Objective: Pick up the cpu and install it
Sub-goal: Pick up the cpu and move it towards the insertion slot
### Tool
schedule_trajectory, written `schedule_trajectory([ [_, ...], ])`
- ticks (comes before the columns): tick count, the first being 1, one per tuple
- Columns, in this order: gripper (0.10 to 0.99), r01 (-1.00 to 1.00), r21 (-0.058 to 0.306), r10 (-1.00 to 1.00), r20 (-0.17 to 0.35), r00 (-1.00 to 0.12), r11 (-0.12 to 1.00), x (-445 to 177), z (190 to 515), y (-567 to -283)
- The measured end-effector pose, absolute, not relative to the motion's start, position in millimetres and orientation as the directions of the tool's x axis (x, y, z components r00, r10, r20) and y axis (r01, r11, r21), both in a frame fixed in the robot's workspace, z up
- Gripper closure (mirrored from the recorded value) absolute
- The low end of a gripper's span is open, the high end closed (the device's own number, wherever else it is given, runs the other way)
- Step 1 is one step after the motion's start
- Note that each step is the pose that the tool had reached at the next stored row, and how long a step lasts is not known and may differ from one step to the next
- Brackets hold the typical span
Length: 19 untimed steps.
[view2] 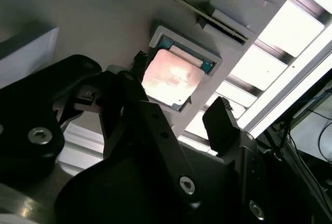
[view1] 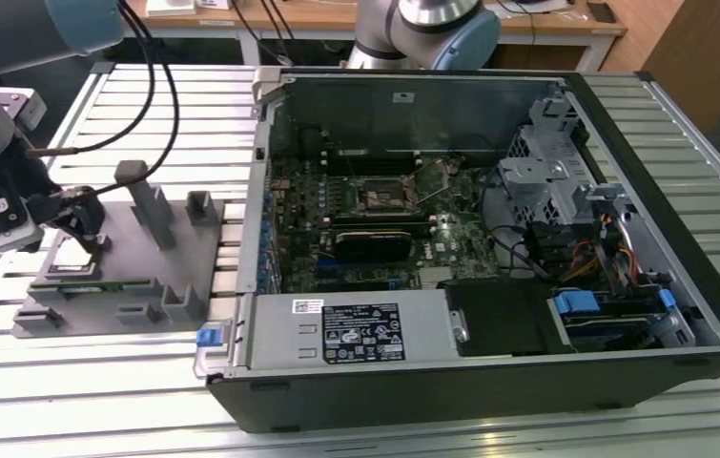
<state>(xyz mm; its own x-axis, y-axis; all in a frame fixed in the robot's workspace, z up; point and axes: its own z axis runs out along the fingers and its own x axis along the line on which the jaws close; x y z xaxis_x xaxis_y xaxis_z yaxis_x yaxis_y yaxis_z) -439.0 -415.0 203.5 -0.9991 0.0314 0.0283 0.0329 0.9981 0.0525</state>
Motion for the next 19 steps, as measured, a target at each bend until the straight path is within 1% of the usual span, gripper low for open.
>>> schedule_trajectory([
  [8,0.373,0.033,0.054,0.031,0.028,-0.999,0.998,-439.1,196.1,-411.5],
  [13,0.373,0.033,0.038,0.032,0.028,-0.999,0.999,-439.1,192.5,-410.8],
  [19,0.373,0.033,0.037,0.032,0.028,-0.999,0.999,-439.0,187.6,-408.9],
])
